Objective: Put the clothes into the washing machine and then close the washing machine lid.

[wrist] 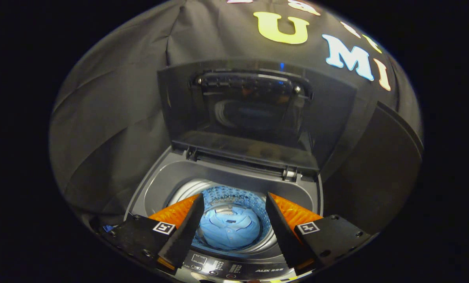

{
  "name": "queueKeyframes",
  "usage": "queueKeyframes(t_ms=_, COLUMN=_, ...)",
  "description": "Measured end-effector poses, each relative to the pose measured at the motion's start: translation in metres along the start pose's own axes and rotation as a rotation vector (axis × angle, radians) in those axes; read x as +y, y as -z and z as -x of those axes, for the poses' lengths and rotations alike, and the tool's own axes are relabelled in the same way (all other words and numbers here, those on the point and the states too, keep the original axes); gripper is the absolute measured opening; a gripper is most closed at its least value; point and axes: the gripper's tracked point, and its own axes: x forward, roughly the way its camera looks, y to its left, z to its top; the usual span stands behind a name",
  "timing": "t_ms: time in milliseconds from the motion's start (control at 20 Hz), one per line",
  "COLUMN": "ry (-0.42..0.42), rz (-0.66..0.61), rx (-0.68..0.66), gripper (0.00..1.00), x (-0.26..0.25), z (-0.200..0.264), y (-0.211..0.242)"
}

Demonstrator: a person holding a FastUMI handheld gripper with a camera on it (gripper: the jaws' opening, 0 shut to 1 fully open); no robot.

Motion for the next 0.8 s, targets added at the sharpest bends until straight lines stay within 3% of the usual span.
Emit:
queueKeyframes(t_ms=450, ry=0.025, rz=0.005, rx=-0.313, gripper=0.96, x=0.007, z=0.051, y=-0.094)
queueKeyframes(t_ms=800, ry=0.056, rz=-0.039, rx=-0.434, gripper=0.96, x=0.003, z=0.059, y=-0.155)
